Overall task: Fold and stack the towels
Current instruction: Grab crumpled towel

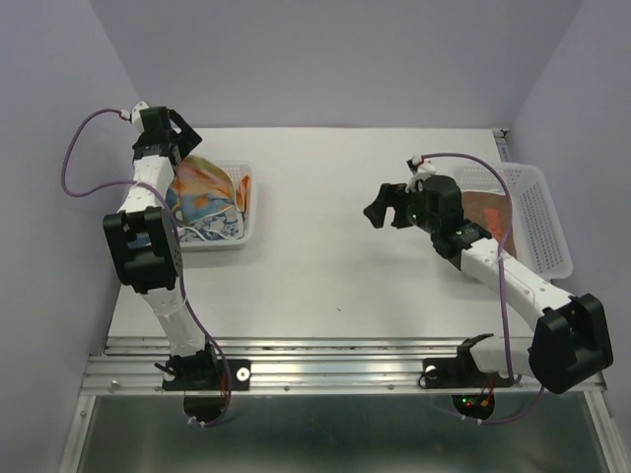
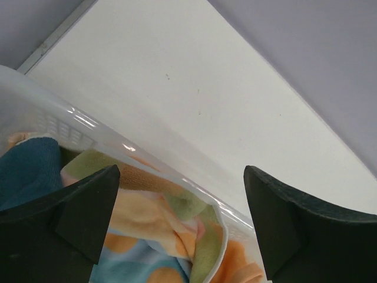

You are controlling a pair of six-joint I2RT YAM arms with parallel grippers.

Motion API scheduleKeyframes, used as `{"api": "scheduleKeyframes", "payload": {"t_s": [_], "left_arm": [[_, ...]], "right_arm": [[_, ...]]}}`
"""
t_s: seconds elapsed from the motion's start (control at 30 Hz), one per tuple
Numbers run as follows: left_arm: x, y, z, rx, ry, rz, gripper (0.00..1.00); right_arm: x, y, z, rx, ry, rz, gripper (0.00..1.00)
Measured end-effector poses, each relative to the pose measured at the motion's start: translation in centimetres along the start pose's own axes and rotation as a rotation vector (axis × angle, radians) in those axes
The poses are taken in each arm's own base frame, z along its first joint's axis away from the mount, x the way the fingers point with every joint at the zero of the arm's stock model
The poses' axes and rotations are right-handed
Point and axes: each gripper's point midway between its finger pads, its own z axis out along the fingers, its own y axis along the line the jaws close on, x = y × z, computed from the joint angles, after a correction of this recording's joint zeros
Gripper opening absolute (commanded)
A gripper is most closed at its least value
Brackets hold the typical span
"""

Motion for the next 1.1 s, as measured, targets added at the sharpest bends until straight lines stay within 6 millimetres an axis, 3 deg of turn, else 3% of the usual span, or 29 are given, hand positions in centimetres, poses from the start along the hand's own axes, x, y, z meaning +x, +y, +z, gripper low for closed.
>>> {"api": "scheduleKeyframes", "payload": {"t_s": [0.1, 0.27, 0.33, 0.37, 0.47, 0.6, 0.67, 0.7, 0.97, 1.1], "left_arm": [[1.5, 0.5, 1.9, -0.006, 0.050, 0.002, 0.99], [2.9, 1.0, 2.3, -0.001, 0.101, 0.000, 0.95], [2.9, 0.8, 2.4, 0.005, 0.098, -0.002, 0.81], [2.9, 0.8, 2.4, 0.005, 0.100, -0.003, 0.65], [3.0, 0.9, 2.4, 0.004, 0.102, -0.003, 0.60], [3.3, 1.0, 2.6, 0.000, 0.108, -0.005, 0.43], [3.6, 1.2, 2.8, -0.002, 0.116, -0.002, 0.25], [3.9, 1.3, 3.0, -0.007, 0.126, -0.002, 0.00], [4.4, 1.4, 2.9, -0.005, 0.141, 0.004, 0.00], [4.2, 1.6, 0.9, 0.000, 0.138, 0.012, 0.00]], "right_arm": [[0.2, -0.3, -0.2, 0.017, 0.001, 0.001, 1.00], [0.3, -0.6, -0.2, 0.031, 0.002, 0.002, 1.00], [0.4, -0.7, 0.0, 0.034, 0.007, 0.003, 1.00], [0.6, -0.8, 0.1, 0.038, 0.012, 0.004, 1.00], [1.2, -1.1, 0.4, 0.048, 0.031, 0.007, 1.00], [1.5, -1.3, 0.4, 0.055, 0.042, 0.008, 1.00], [1.5, -1.4, 0.4, 0.058, 0.042, 0.008, 1.00], [1.6, -1.4, 0.4, 0.059, 0.044, 0.008, 1.00], [1.6, -1.5, 0.4, 0.063, 0.044, 0.009, 1.00], [1.7, -1.4, 0.3, 0.060, 0.045, 0.009, 1.00]]}}
